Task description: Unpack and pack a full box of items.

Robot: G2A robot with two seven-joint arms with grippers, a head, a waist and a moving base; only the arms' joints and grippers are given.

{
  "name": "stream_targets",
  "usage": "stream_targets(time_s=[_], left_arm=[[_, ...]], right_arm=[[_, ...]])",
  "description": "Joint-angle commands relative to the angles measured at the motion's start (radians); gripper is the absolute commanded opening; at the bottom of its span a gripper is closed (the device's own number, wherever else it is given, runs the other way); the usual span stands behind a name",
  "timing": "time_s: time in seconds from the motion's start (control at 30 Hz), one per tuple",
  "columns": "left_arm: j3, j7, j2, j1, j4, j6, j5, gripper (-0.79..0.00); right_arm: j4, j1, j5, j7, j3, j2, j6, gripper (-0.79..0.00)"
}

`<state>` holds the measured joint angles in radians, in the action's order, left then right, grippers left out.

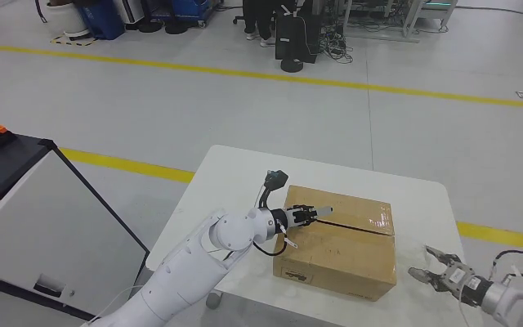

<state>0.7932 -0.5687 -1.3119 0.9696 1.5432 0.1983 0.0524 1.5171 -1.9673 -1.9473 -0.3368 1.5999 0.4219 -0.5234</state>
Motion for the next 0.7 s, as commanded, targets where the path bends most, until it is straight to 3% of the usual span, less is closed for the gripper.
stream_targets(time_s=[0.0, 0.33, 0.5, 0.67], left_arm=[[0.0, 0.0, 0.0, 0.0, 0.0, 0.0, 0.0, 0.0], [0.0, 0.0, 0.0, 0.0, 0.0, 0.0, 0.0, 0.0], [0.0, 0.0, 0.0, 0.0, 0.0, 0.0, 0.0, 0.0], [0.0, 0.0, 0.0, 0.0, 0.0, 0.0, 0.0, 0.0]], right_arm=[[-0.01, 0.014, 0.007, 0.0, -0.008, 0.005, -0.004, -0.785], [-0.055, 0.056, 0.041, -0.027, 0.013, 0.028, 0.006, -0.785], [-0.023, 0.027, 0.107, -0.031, 0.105, 0.032, 0.073, -0.785], [0.079, -0.021, 0.208, 0.053, 0.224, 0.034, 0.105, -0.785]])
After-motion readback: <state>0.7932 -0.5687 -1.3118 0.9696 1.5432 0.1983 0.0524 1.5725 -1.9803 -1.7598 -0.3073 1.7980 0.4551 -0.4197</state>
